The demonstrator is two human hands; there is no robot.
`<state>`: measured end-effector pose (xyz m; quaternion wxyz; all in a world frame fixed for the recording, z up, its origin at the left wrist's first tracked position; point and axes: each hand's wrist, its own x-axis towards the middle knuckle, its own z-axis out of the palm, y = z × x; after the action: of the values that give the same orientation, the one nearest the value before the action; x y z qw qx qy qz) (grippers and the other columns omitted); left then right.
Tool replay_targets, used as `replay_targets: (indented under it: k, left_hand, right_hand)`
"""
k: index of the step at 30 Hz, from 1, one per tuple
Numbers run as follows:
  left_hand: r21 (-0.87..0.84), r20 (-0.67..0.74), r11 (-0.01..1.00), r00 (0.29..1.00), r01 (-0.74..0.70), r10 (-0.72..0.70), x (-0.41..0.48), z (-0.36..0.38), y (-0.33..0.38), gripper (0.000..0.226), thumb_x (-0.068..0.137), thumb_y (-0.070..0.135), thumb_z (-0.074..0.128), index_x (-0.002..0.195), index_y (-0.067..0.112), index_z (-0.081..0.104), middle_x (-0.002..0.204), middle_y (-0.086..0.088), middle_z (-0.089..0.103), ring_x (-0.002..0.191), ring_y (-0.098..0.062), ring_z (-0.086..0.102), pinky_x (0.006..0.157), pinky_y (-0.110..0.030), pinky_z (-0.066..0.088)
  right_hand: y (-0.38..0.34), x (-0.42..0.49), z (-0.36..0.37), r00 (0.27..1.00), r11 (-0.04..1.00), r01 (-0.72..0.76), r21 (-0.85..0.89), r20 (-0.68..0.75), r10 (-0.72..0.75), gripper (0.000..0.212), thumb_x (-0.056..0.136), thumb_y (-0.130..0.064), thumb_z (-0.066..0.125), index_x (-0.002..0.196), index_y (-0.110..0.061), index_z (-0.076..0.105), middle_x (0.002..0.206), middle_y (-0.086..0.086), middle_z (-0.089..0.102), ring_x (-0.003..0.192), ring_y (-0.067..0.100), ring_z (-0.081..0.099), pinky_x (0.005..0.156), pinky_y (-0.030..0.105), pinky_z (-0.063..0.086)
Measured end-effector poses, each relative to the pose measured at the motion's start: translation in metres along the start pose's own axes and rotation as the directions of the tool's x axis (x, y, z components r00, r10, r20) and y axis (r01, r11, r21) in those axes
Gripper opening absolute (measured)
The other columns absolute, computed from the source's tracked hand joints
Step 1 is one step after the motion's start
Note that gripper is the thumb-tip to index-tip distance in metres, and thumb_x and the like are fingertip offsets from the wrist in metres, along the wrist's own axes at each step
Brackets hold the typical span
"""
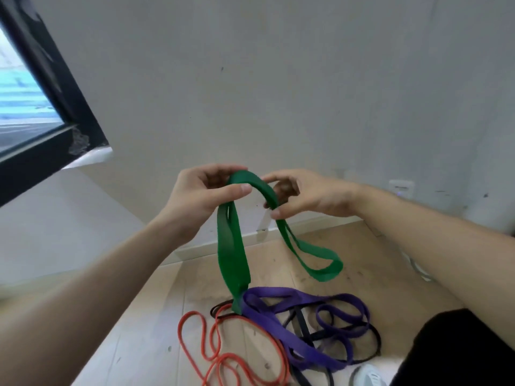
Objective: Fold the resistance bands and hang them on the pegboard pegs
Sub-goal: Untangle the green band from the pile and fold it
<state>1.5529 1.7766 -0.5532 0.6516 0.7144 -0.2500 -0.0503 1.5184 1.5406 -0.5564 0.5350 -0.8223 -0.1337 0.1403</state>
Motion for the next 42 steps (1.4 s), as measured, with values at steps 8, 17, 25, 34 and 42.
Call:
replay_targets:
  k: [8,17,25,34,42]
  left_hand:
    - [0.066,0.054,0.998,0.998,-0.016,0.013,-0.004,-0.008,-0.001,0.053,0.068,0.018,0.087,0.117,0.013,0.068,0.089,-0.007,0.076,0.084,-0.020,0.074,0.081,-0.030,0.059]
    - [0.310,0.117,0.951,0.992,0.017,-0.056,-0.013,0.004,-0.045,0.031,0.079,0.008,0.084,0.104,0.014,0.066,0.093,-0.004,0.071,0.086,-0.019,0.072,0.085,-0.036,0.061]
    - [0.355,0.092,0.930,0.987,0.092,-0.133,-0.012,0.021,-0.069,0.038,0.082,0.025,0.083,0.113,0.022,0.060,0.098,0.005,0.068,0.093,-0.011,0.069,0.083,-0.030,0.060]
    - [0.270,-0.019,0.956,0.993,0.114,-0.113,-0.004,0.006,-0.067,0.034,0.081,0.015,0.084,0.111,0.014,0.068,0.092,-0.002,0.075,0.083,-0.016,0.072,0.079,-0.029,0.061]
    - [0.110,-0.139,0.993,0.990,0.037,-0.022,0.005,-0.017,-0.035,0.028,0.079,0.014,0.082,0.104,0.024,0.072,0.093,0.005,0.079,0.091,-0.015,0.074,0.083,-0.023,0.057]
  right_hand:
    - [-0.018,0.011,0.028,0.960,0.971,0.223,0.082,-0.192,-0.204,0.030,0.086,-0.003,0.074,0.113,-0.016,0.068,0.093,-0.006,0.074,0.089,0.006,0.070,0.075,0.016,0.052]
    - [-0.031,0.011,0.026,0.906,0.961,0.278,0.015,-0.336,-0.257,0.022,0.086,-0.004,0.075,0.104,-0.017,0.071,0.088,-0.007,0.072,0.082,0.005,0.068,0.076,0.021,0.055]
    - [-0.037,0.001,0.003,0.809,0.923,0.374,0.088,-0.517,-0.278,0.019,0.087,-0.004,0.073,0.101,-0.016,0.071,0.090,-0.002,0.071,0.083,0.009,0.065,0.082,0.028,0.056]
    - [-0.002,-0.007,-0.034,0.811,0.969,0.226,0.100,-0.570,-0.130,0.013,0.092,-0.011,0.068,0.100,-0.021,0.068,0.089,-0.002,0.067,0.081,0.013,0.063,0.084,0.034,0.052]
    - [0.028,-0.017,-0.040,0.945,0.999,-0.034,-0.006,-0.326,0.030,0.024,0.090,-0.010,0.070,0.114,-0.010,0.065,0.110,0.018,0.073,0.104,0.027,0.070,0.098,0.038,0.054]
